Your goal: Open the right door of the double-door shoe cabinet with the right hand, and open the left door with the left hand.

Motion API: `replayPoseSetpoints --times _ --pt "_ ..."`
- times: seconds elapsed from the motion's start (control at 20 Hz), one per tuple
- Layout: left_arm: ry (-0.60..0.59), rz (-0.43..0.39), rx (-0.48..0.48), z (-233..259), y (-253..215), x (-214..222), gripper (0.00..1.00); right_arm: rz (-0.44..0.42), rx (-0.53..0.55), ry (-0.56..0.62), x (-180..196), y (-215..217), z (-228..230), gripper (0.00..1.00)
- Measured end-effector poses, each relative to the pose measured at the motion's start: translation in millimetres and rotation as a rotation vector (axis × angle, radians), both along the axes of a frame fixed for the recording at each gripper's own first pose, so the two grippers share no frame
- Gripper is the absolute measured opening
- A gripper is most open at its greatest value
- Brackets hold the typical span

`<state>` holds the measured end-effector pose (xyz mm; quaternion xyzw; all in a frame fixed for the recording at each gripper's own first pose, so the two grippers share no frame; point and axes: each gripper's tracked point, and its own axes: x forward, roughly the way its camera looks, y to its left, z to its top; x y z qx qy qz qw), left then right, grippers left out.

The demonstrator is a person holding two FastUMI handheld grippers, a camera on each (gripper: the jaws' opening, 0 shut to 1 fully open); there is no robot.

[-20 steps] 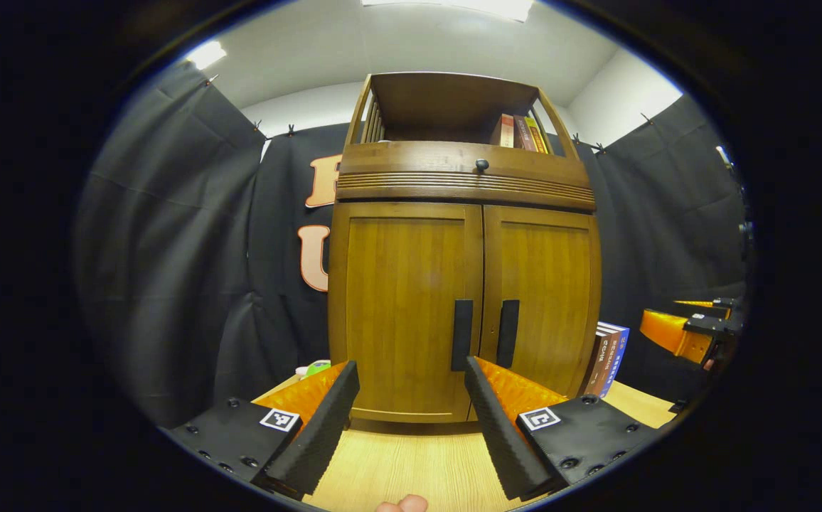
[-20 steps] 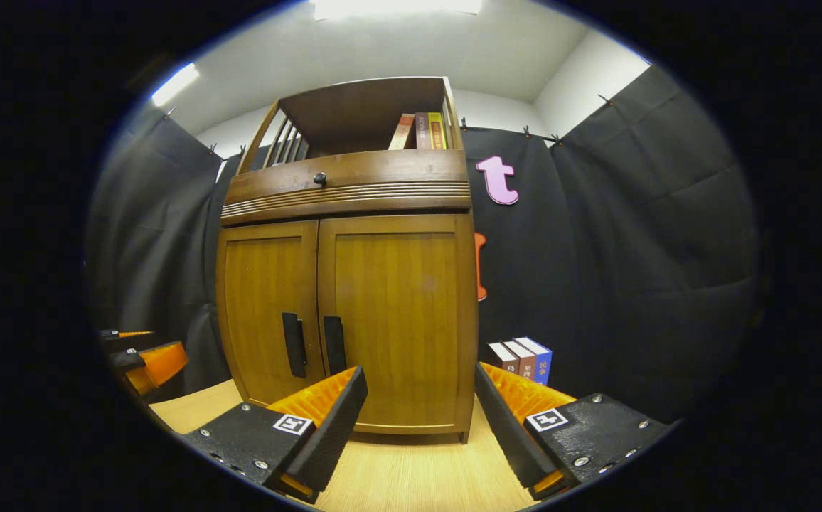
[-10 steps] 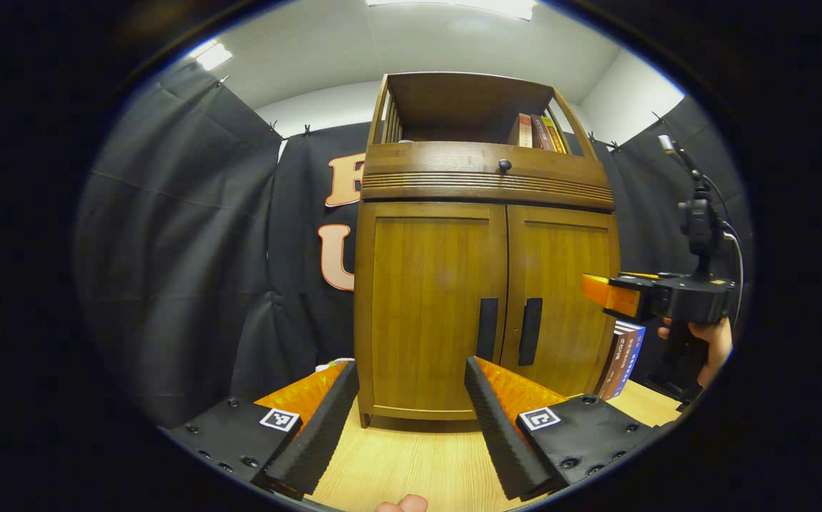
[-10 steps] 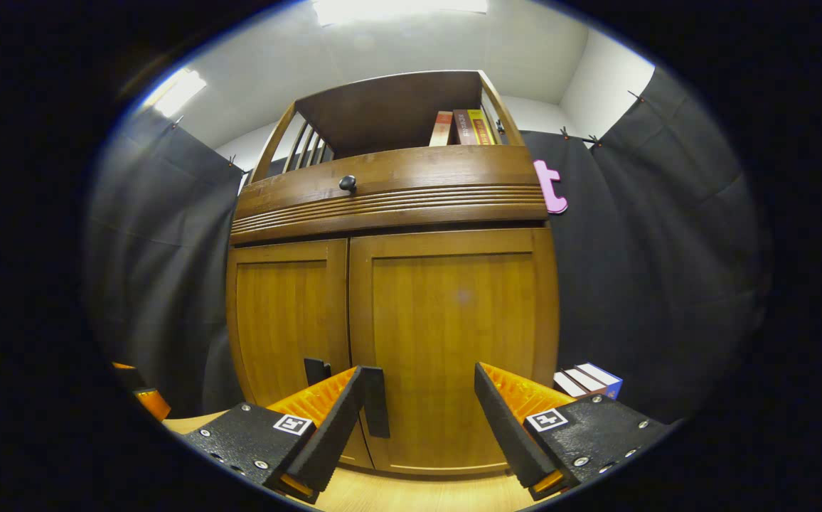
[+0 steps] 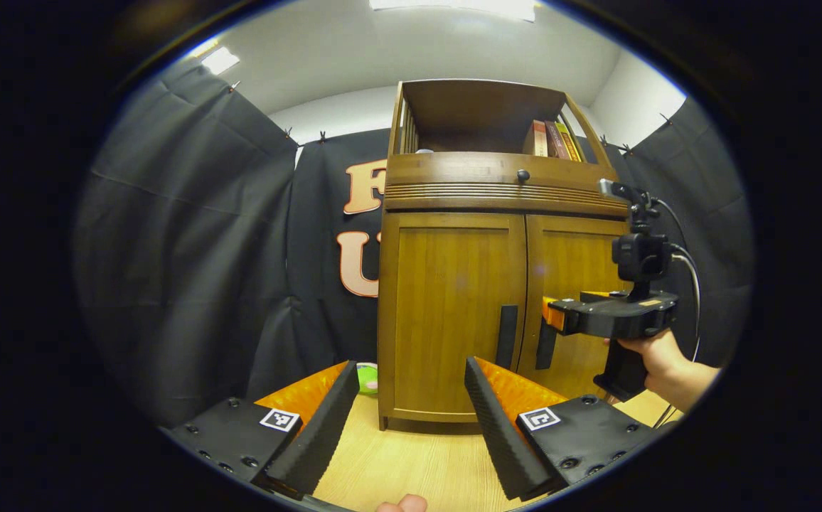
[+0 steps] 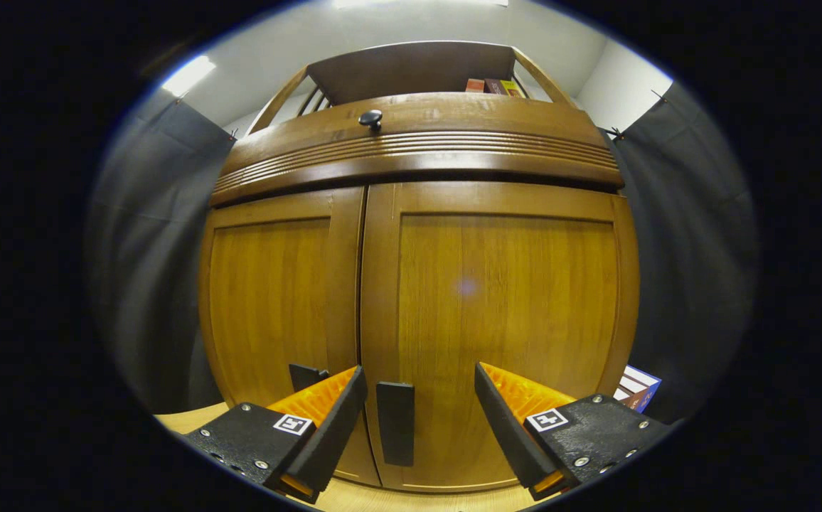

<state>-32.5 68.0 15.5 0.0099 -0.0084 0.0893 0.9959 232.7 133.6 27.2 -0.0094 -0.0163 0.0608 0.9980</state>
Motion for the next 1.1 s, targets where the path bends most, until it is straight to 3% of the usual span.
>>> replayPoseSetpoints --times 0.4,0.45,0.55,0.8,0.85,0.9,0.95,1.0,1.1 --pt "-0.004 0.015 0.001 2 11 3 0.95 -0.042 0.007 0.09 24 -2 -40 0.94" --pt "-0.004 0.015 0.002 1 11 5 0.95 -0.044 0.01 0.099 27 -3 -42 0.88" --pt "-0.005 0.012 0.003 1 12 8 0.99 -0.046 0.01 0.087 24 -3 -42 0.94" --pt "-0.005 -0.005 -0.002 0 9 13 0.97 -0.036 0.031 0.065 24 1 -43 0.93" --pt "-0.005 -0.008 0.0 0 9 13 0.97 -0.033 0.039 0.074 25 3 -44 1.0" --pt "-0.007 -0.01 0.0 1 9 12 0.95 -0.03 0.048 0.085 24 4 -45 0.75" --pt "-0.009 -0.011 -0.001 1 8 11 0.95 -0.027 0.059 0.092 24 6 -46 0.9" --pt "-0.01 -0.011 -0.002 2 8 10 0.95 -0.021 0.067 0.097 24 9 -47 0.86" --pt "-0.008 -0.013 -0.002 3 9 8 0.99 0.006 0.086 0.107 24 19 -50 0.61"
